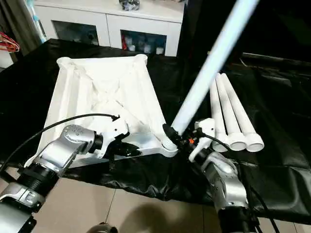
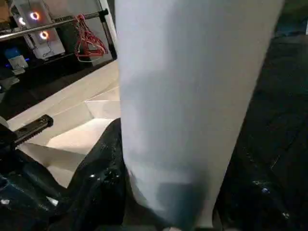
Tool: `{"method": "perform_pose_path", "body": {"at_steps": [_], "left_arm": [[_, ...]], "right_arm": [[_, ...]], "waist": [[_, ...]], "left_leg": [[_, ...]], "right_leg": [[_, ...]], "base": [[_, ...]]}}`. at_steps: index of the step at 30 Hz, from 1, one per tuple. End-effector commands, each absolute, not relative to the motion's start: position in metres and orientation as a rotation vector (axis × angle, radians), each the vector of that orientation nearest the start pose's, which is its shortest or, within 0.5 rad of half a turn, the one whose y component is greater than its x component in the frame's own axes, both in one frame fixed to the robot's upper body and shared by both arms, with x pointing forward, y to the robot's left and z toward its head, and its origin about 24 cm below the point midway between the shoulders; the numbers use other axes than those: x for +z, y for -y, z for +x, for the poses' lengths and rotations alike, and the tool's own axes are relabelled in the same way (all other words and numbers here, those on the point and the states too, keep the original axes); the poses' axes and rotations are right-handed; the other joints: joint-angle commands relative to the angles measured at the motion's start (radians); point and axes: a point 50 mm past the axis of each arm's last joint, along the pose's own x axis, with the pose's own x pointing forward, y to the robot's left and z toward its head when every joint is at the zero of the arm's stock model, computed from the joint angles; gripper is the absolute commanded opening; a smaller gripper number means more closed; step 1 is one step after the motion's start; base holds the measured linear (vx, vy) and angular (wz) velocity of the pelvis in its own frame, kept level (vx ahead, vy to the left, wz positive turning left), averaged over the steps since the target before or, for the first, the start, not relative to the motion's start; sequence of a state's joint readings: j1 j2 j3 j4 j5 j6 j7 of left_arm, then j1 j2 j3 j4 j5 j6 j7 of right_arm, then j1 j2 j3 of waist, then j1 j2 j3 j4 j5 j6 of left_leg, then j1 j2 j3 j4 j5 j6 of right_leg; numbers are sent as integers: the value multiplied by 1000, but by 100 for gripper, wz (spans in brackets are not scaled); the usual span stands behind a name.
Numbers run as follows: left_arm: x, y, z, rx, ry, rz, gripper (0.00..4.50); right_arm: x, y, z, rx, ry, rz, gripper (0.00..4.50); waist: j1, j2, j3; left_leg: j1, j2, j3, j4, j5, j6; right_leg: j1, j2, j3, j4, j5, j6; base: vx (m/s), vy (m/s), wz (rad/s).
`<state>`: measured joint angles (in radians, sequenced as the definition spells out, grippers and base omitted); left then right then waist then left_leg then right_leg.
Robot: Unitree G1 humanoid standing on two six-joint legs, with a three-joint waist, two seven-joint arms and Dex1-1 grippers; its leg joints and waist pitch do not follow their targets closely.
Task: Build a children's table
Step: Insert table leg to table base
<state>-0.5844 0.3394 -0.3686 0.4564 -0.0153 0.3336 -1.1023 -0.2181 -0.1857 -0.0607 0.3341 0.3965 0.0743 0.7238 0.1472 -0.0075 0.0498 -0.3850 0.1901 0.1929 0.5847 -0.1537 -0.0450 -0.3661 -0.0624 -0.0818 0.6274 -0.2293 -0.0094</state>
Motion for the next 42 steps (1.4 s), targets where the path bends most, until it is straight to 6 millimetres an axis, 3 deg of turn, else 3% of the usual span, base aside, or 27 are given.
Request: {"method": "perform_pose_path", "body": {"at_steps": [1, 7, 12, 16, 18, 20, 26, 31, 42], "left_arm": [[64, -110, 320, -1247, -450, 333, 0], [63, -110, 319, -1257, -453, 341, 0], [64, -112, 319, -1265, -458, 356, 0], [64, -113, 318, -1276, -465, 374, 0], [65, -114, 317, -1280, -470, 378, 0], [64, -115, 317, -1282, -476, 382, 0], [63, -120, 314, -1300, -501, 390, 0], [64, -121, 311, -1328, -514, 404, 0], [67, -120, 303, -1470, -530, 447, 0]], "right_arm": [[10, 179, 270, 598, -196, 270, 194], [19, 184, 271, 631, -194, 193, 194], [25, 177, 279, 715, -246, 98, 194], [32, 169, 288, 776, -271, 53, 194], [34, 164, 293, 827, -301, 26, 194], [35, 160, 296, 866, -332, -2, 194], [33, 152, 304, 1001, -441, -85, 193], [30, 153, 305, 1101, -517, -100, 193], [21, 155, 293, 1253, -557, -66, 193]], "waist": [[-7, -6, -53], [-9, -7, -50], [-7, -8, -53], [-11, -9, -51], [-13, -16, -52], [-14, -13, -50], [-22, -20, -51], [-30, -27, -52], [-18, -23, -55]], "left_leg": [[27, 61, -31, -79, -271, 4], [29, 61, -32, -81, -297, -2], [25, 59, -29, -78, -253, 9], [25, 58, -29, -78, -257, 7], [25, 58, -29, -78, -256, 7], [25, 59, -29, -78, -252, 8], [26, 59, -29, -78, -254, 0], [28, 60, -28, -77, -265, 0], [28, 62, -27, -74, -238, 15]], "right_leg": [[17, -109, 65, -99, -255, -156], [15, -112, 67, -108, -323, -140], [18, -108, 67, -100, -253, -150], [18, -107, 66, -102, -281, -149], [19, -107, 65, -101, -286, -148], [18, -106, 66, -100, -277, -151], [20, -104, 66, -95, -245, -168], [19, -104, 66, -93, -235, -182], [21, -105, 65, -87, -191, -197]], "base": [[0, 0, 0], [0, 0, 0], [0, 0, 0], [0, 0, 0], [0, 0, 0], [0, 0, 0], [0, 0, 0], [0, 0, 0], [0, 0, 0]]}}
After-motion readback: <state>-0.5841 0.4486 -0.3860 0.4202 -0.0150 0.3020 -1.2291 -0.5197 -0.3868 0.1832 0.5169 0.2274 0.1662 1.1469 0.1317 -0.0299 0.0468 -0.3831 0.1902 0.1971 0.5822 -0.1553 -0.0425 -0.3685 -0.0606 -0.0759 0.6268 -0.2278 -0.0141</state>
